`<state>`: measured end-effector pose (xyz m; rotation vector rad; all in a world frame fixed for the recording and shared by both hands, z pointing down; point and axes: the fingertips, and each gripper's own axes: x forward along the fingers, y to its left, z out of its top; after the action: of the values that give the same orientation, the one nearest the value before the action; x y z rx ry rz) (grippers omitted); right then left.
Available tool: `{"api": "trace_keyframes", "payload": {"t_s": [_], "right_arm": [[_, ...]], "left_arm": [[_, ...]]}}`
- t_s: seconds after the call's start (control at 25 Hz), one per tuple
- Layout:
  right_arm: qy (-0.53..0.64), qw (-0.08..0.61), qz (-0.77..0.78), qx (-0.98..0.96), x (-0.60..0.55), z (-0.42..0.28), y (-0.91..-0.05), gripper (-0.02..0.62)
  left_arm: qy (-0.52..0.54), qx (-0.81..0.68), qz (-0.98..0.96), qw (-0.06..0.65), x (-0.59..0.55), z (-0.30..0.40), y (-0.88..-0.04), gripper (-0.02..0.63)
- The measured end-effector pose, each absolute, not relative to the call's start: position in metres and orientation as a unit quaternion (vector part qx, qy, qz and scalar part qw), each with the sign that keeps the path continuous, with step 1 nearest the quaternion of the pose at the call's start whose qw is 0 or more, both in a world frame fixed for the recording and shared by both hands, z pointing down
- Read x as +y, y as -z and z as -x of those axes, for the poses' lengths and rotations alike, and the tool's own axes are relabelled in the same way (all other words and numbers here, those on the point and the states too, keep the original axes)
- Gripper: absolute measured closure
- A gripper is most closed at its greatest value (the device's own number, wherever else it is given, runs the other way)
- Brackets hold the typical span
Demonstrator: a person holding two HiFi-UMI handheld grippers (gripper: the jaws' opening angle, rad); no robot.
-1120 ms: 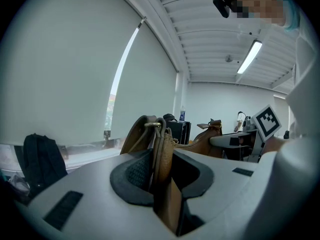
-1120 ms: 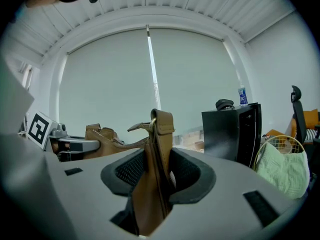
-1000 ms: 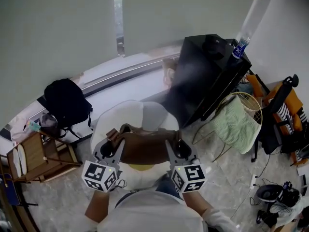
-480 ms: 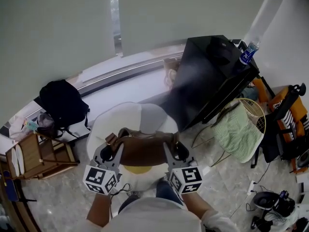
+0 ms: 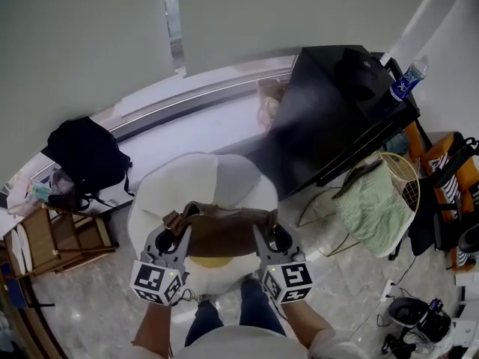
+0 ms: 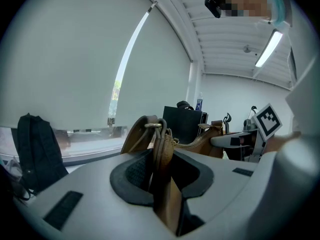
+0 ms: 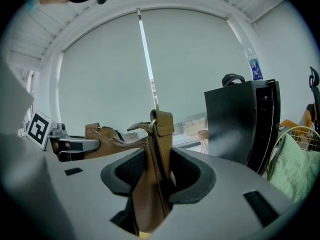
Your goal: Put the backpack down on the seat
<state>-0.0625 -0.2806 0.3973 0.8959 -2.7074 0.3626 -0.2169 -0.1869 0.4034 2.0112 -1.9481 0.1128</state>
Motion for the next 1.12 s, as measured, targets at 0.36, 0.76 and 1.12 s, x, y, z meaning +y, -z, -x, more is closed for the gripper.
{"api": "trace_keyframes", "payload": {"t_s": [0.36, 0.76, 1.12], "right_arm": [[-0.136, 0.154, -0.299, -0.932, -0.314, 0.079, -0.458, 0.419], [-0.149, 0.184, -0.283, -0.93, -0.335, 0.091, -0.543, 0.419], [-0.165, 0.201, -0.287, -0.922, -0.351, 0.091, -0.619, 0.419]], "left_arm": [[-0.046, -0.69, -0.697, 0.19, -0.217, 0.231, -0.464, 0.5], [-0.053, -0.694, -0.683, 0.22, -0.234, 0.241, -0.547, 0.5], [-0.06, -0.694, -0.677, 0.236, -0.25, 0.241, -0.619, 0.5]]}}
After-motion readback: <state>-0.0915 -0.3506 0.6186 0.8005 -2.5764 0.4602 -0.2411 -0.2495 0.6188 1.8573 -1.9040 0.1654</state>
